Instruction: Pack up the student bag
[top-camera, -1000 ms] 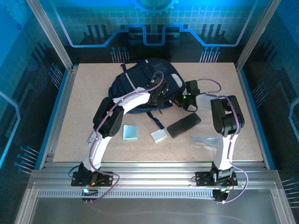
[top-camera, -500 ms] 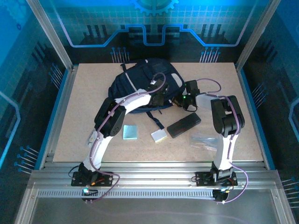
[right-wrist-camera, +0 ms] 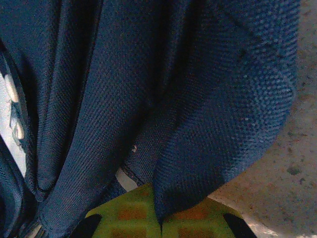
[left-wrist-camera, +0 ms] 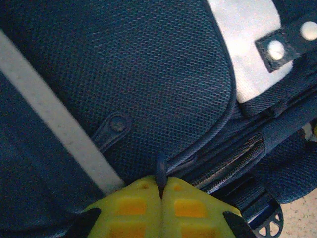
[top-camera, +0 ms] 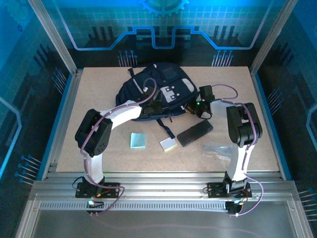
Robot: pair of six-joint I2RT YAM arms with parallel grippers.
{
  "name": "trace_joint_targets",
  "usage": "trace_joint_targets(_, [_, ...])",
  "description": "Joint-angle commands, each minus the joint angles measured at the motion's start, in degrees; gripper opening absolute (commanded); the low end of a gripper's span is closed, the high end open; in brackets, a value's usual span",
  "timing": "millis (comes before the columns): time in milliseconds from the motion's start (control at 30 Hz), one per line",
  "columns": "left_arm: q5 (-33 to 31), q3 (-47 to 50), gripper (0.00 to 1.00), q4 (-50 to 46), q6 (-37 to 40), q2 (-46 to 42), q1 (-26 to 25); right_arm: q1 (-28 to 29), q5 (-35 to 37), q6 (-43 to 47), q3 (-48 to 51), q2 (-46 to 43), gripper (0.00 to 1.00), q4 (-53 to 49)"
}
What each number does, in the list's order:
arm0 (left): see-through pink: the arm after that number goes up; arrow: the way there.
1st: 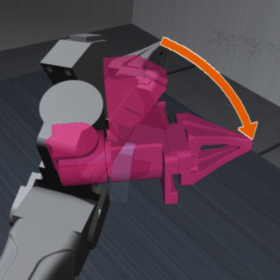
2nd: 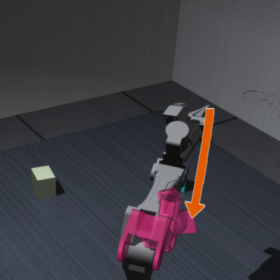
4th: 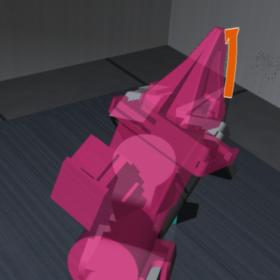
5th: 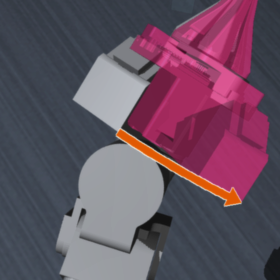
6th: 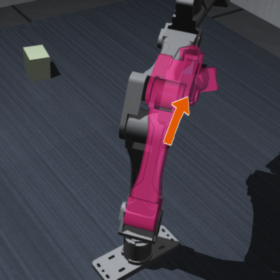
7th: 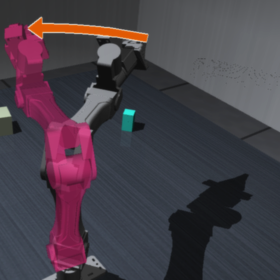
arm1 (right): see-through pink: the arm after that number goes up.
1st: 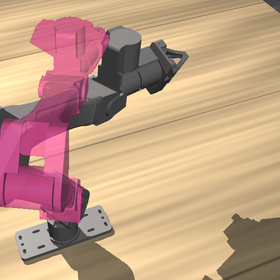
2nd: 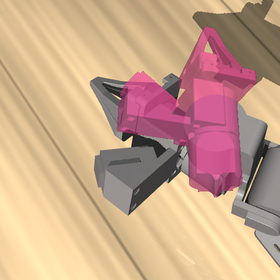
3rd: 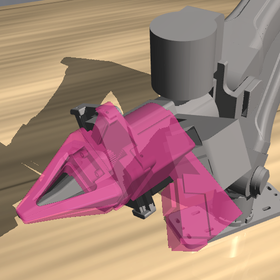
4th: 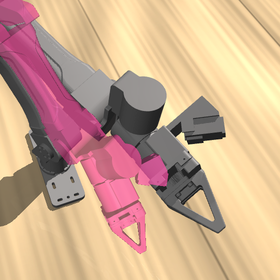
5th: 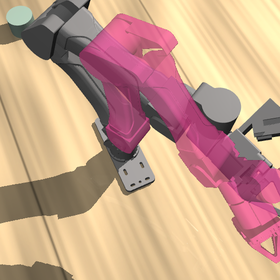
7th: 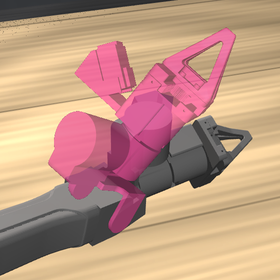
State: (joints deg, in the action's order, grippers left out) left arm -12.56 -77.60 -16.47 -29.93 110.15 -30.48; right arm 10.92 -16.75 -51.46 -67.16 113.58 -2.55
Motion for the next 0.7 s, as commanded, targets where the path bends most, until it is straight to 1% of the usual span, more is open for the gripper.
trace_joint_targets(0, [-4.8,2.9,0.0,-1.2,-1.8,-3.7,3.9,-3.4,6.9,-0.1,0.6,-1.3,0.0,-2.9])
trace_joint_targets(100, [-7.6,5.3,0.0,-0.9,-1.5,-5.2,6.8,-4.2,7.4,0.5,0.2,-1.3,0.0,-3.6])
trace_joint_targets(333, [-9.4,9.7,0.0,0.1,0.0,-10.4,13.4,-6.8,7.6,2.3,-2.3,-0.8,0.0,-5.3])
trace_joint_targets(467, [-9.9,9.5,0.0,0.3,1.1,-10.8,15.0,-7.7,7.3,3.1,-3.7,-1.0,0.0,-6.1])
trace_joint_targets(533, [-8.9,9.1,0.0,0.5,1.0,-10.9,15.1,-8.0,7.2,3.7,-4.8,-1.1,0.0,-6.7])
trace_joint_targets(667, [-1.5,9.4,0.0,2.7,-0.6,-12.9,13.9,-7.9,3.9,5.1,-7.5,-1.0,0.0,-7.1])
